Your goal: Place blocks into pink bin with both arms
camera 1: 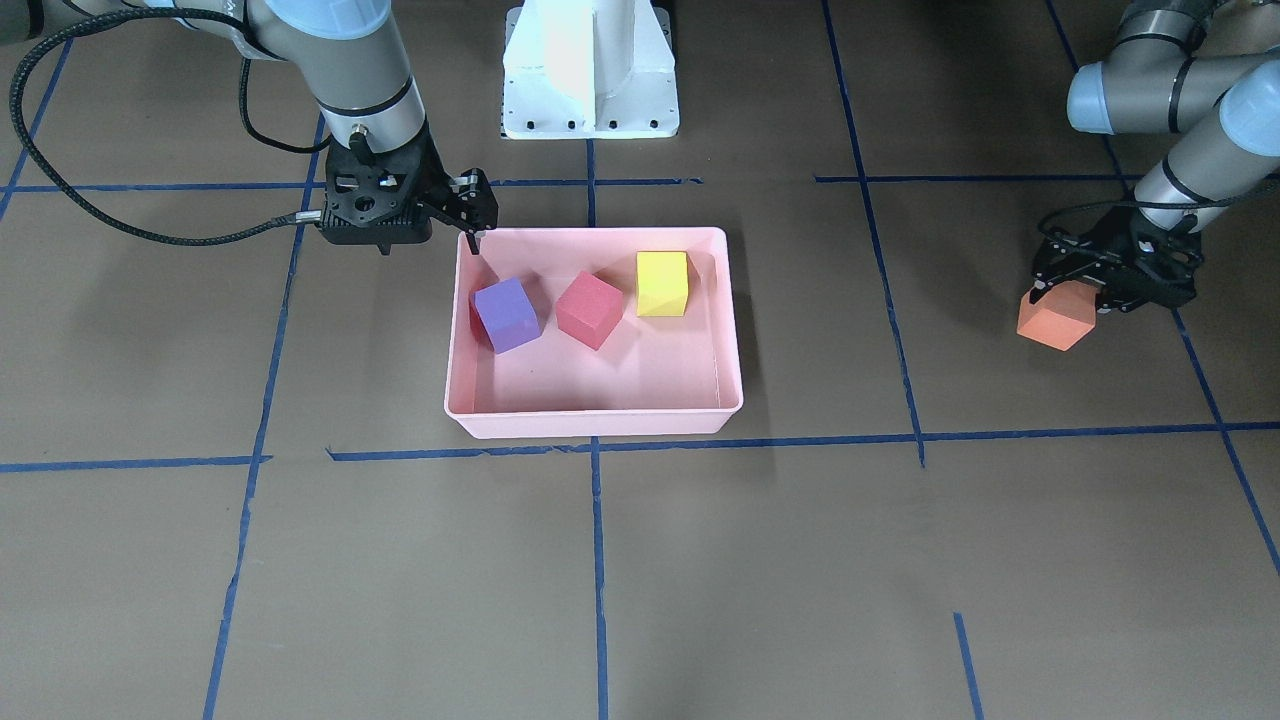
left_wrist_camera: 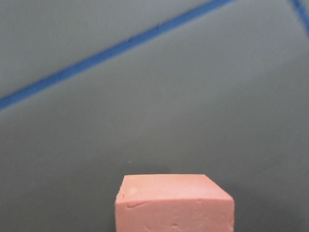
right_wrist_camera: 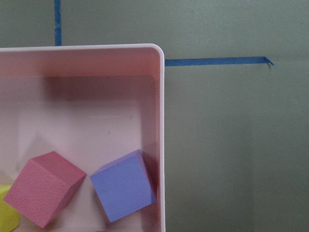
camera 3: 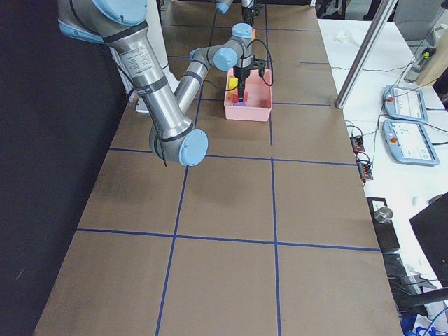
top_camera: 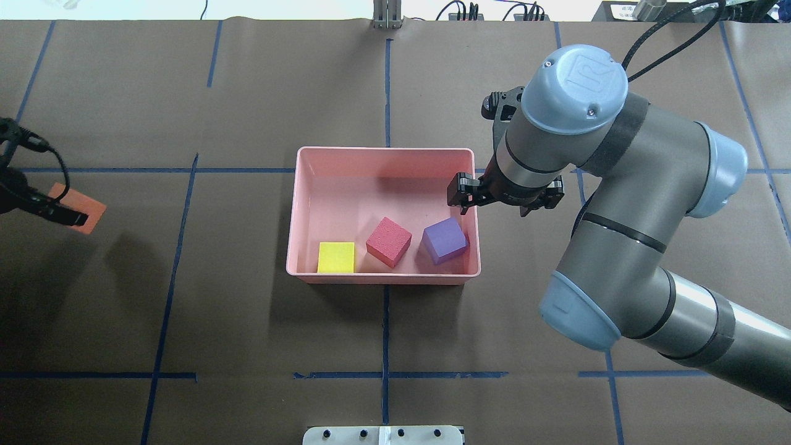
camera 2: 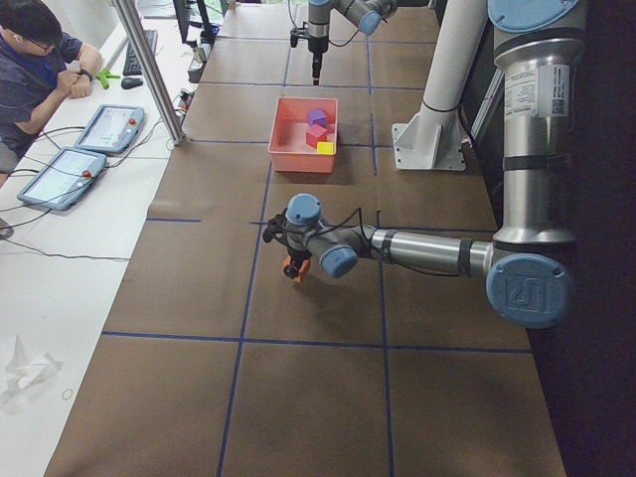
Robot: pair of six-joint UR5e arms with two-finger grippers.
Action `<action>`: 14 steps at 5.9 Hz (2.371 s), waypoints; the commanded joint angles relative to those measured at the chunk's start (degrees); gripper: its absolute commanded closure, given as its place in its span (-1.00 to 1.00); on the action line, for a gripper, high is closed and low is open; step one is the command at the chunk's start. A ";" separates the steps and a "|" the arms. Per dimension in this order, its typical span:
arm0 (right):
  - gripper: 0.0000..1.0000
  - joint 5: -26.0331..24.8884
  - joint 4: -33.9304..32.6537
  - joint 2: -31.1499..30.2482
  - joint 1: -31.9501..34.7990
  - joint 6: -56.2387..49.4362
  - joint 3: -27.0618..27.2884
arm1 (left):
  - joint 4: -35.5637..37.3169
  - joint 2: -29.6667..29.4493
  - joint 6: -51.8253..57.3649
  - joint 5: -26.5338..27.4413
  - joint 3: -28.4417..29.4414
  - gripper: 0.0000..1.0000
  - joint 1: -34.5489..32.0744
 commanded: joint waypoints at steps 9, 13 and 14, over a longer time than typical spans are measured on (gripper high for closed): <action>-1.00 5.45 -0.09 -6.57 9.91 -21.04 1.15 | 39.46 -37.72 -26.47 8.53 -3.02 -1.00 15.36; -1.00 14.74 0.09 -23.41 31.40 -59.65 0.71 | 39.54 -19.16 14.08 -2.61 -6.41 -1.00 -5.77; -1.00 17.99 -0.35 -26.78 38.43 -69.69 -0.94 | 38.59 -13.11 23.42 -3.41 -5.71 -1.00 -10.54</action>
